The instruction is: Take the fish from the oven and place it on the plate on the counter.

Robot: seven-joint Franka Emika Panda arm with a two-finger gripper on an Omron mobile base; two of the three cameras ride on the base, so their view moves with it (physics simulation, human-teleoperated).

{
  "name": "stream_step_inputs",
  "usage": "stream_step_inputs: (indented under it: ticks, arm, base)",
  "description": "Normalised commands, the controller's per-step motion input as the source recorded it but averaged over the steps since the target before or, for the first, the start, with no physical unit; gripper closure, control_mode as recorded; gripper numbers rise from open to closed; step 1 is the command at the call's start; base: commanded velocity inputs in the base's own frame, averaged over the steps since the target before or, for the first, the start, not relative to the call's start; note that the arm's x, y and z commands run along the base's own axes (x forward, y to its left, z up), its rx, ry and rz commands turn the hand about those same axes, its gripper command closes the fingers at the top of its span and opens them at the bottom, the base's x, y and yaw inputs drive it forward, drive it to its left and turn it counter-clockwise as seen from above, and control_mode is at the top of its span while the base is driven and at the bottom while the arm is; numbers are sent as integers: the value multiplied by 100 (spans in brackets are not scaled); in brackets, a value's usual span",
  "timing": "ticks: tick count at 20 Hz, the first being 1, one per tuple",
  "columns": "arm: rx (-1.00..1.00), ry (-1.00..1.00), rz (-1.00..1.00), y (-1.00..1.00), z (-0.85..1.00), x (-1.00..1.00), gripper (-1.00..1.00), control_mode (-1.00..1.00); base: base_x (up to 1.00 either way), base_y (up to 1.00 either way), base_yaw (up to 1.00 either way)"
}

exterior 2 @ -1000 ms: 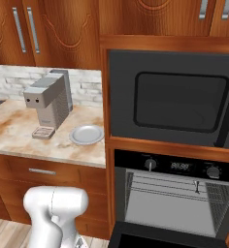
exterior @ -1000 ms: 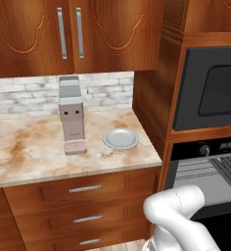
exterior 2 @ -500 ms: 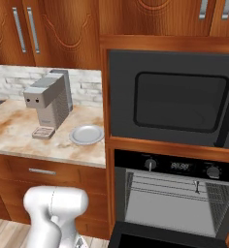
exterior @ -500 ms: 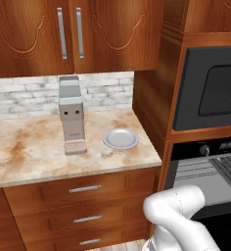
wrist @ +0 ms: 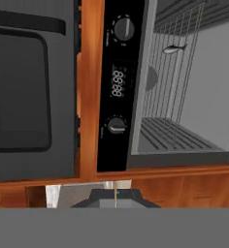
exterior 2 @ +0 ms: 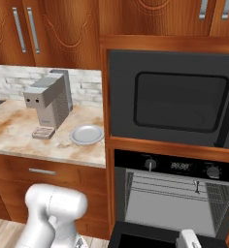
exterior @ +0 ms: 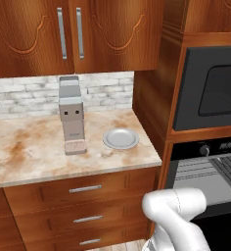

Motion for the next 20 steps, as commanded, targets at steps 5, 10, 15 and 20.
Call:
stream_step_inputs:
  ticks: [5,10,15,20]
  arm:
    - [8,0,-15,24,-12,74,100,-100]
    - [8,0,-10,29,-9,88,100,-100]
    - [9,3,-5,10,-10,80,100,-100]
    - [11,2,-9,1,-13,66,-100,-100]
  base:
    - [0,0,0]
    - [0,0,0]
    - [0,0,0]
    - [0,0,0]
